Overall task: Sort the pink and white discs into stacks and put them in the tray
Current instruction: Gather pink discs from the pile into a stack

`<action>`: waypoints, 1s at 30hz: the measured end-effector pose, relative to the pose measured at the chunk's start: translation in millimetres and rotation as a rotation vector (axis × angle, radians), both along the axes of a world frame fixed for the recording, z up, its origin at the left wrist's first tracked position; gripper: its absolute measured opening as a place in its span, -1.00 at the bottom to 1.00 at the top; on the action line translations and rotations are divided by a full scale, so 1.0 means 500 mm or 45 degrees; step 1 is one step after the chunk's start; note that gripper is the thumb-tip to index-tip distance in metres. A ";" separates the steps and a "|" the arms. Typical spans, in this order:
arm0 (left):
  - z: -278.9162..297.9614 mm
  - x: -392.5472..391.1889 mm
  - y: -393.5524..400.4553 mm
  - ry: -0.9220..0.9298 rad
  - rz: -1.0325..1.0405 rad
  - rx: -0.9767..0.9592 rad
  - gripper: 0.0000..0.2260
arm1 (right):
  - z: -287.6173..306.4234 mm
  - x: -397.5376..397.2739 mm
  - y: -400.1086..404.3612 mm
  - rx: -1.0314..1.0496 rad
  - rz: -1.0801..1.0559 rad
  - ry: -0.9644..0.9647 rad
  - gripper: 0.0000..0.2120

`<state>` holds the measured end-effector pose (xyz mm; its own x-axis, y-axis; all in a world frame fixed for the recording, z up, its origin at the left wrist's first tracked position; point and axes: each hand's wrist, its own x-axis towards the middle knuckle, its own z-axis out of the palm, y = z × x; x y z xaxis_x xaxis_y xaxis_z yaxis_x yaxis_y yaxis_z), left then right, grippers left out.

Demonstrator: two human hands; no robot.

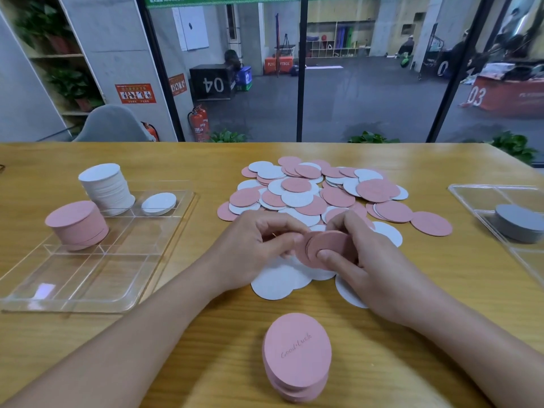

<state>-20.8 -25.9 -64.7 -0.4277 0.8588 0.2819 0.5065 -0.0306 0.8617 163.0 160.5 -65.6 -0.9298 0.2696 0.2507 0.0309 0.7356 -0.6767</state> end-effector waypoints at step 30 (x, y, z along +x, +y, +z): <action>0.027 -0.070 -0.039 0.107 0.523 -0.264 -0.92 | -0.001 0.002 -0.005 0.116 -0.007 -0.121 -0.90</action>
